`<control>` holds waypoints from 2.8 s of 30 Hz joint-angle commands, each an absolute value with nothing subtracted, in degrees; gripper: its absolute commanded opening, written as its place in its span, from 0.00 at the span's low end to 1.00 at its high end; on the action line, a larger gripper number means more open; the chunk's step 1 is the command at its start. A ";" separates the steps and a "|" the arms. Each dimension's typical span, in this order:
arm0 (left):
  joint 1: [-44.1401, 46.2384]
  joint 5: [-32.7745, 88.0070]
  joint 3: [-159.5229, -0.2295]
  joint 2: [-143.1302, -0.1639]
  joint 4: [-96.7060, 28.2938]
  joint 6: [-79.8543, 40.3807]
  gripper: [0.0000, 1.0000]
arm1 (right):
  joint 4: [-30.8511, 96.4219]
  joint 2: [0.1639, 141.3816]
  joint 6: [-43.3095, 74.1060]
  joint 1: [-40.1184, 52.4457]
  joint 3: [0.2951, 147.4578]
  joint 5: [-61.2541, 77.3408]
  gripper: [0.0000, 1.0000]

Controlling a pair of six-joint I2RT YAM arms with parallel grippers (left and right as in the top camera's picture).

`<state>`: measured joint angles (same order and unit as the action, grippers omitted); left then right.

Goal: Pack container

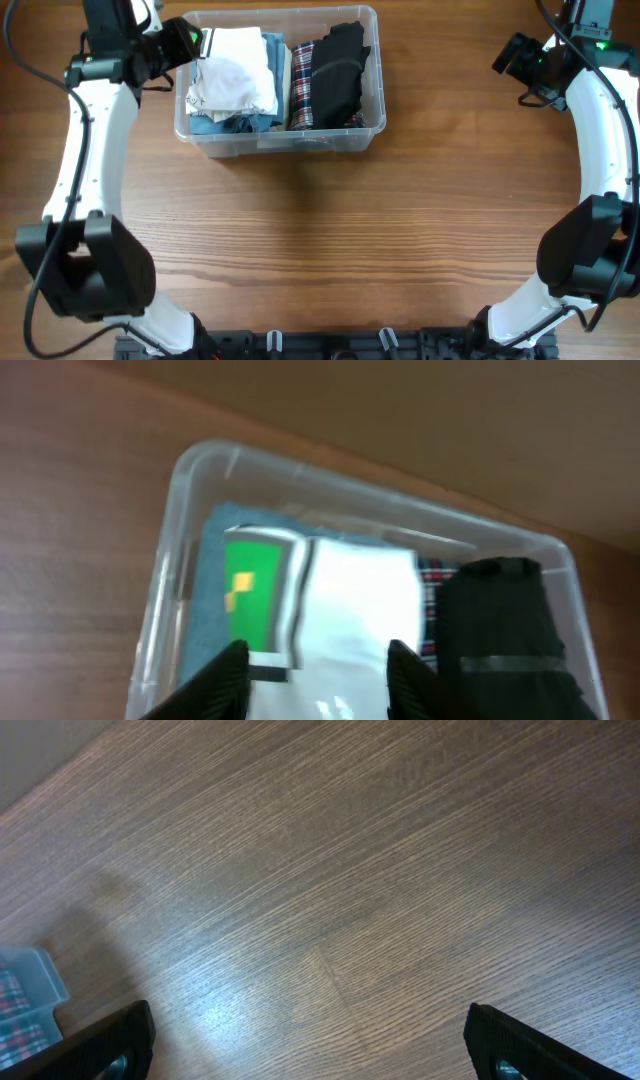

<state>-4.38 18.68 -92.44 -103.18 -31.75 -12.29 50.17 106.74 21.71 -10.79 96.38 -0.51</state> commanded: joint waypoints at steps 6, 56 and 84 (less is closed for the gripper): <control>6.68 -3.38 -93.76 -104.79 -34.50 -4.69 0.15 | 50.17 107.39 21.02 -10.79 96.25 -1.67 1.00; -1.67 8.03 -42.41 -40.34 -18.94 -5.56 1.00 | 50.17 107.39 21.02 -10.81 96.25 -1.67 1.00; -1.67 10.90 -1.34 -0.25 -0.75 -5.54 1.00 | 50.17 107.42 21.04 -10.79 96.25 -1.67 1.00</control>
